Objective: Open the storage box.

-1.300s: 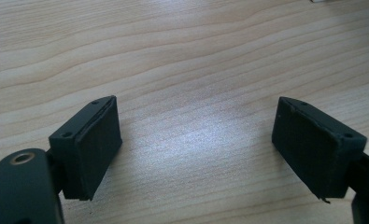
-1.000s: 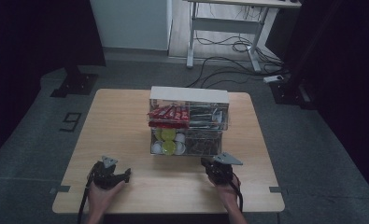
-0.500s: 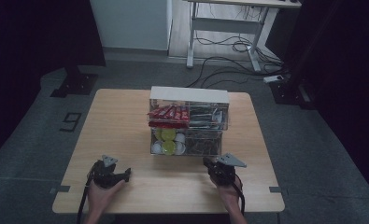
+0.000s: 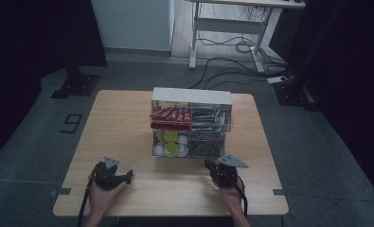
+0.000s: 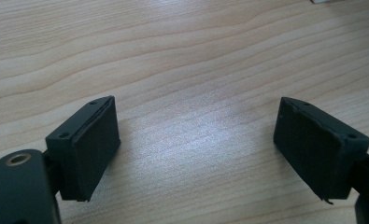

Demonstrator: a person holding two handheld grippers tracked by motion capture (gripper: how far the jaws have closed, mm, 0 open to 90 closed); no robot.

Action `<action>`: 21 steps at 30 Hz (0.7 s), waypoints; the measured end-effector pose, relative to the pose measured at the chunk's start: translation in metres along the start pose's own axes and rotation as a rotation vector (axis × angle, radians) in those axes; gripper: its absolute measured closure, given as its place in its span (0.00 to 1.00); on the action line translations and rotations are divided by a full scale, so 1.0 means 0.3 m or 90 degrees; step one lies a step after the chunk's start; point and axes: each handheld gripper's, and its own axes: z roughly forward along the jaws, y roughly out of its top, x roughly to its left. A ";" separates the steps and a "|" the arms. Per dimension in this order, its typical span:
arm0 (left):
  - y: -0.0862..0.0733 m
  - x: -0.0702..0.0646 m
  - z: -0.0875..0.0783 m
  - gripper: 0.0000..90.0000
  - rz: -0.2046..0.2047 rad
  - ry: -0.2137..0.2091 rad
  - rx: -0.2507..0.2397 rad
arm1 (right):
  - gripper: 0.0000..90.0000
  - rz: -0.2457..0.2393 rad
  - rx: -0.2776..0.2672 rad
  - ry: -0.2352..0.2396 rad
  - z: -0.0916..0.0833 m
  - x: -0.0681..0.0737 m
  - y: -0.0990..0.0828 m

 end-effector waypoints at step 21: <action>0.004 0.001 0.003 0.16 0.002 0.001 0.000 | 1.00 -0.001 -0.036 -0.005 -0.040 -0.010 0.036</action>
